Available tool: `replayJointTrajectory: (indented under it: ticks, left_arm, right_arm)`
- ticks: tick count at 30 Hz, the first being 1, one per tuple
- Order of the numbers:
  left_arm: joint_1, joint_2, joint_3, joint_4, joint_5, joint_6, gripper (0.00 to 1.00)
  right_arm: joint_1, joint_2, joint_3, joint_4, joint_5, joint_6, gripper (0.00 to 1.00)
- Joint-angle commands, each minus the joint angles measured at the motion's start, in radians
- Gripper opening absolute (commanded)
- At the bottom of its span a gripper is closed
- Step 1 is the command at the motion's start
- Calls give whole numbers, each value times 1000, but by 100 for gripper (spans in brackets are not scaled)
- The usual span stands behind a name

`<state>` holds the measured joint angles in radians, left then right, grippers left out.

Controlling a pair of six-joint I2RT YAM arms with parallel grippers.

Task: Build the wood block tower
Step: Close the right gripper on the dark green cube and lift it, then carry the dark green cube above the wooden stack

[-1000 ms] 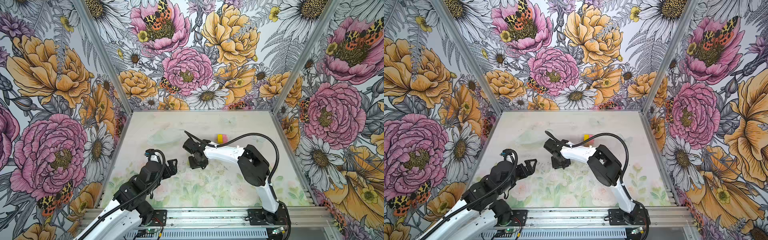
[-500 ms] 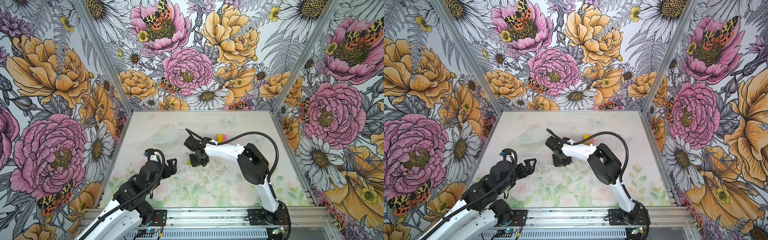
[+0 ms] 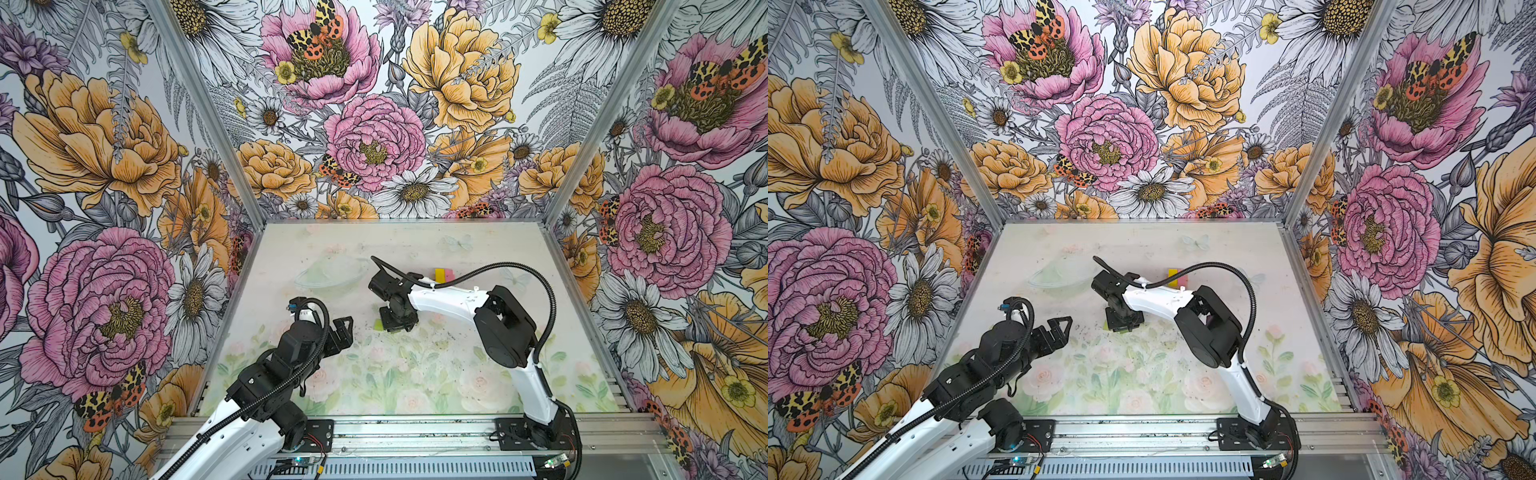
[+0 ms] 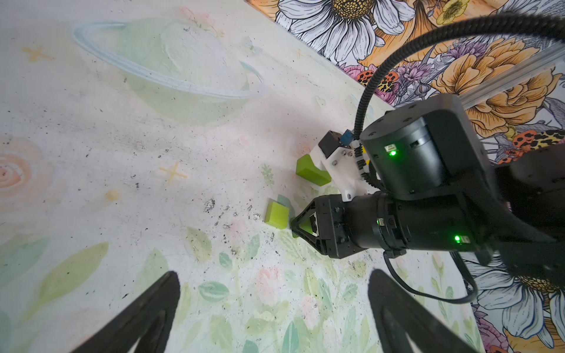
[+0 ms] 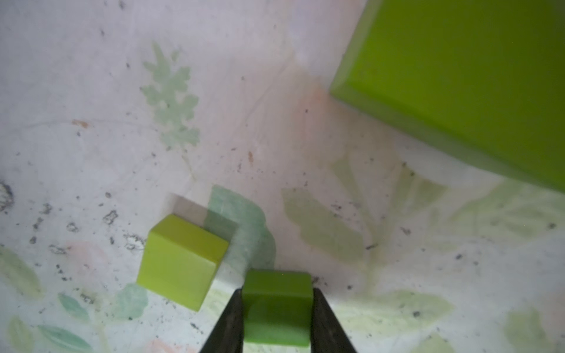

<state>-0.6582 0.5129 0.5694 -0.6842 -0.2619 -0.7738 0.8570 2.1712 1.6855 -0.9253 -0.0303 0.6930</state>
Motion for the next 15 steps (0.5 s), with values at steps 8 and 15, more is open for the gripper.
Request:
replayJointTrajectory:
  ticks: [8,15]
  left_arm:
    - [7,52,53,49,32,39,98]
    - [6,132,54,144,101,48,99]
  right_arm:
    - [-117,-166,16,-62,58,-52,33]
    - [-234,-213,32,-93,85,-99,33]
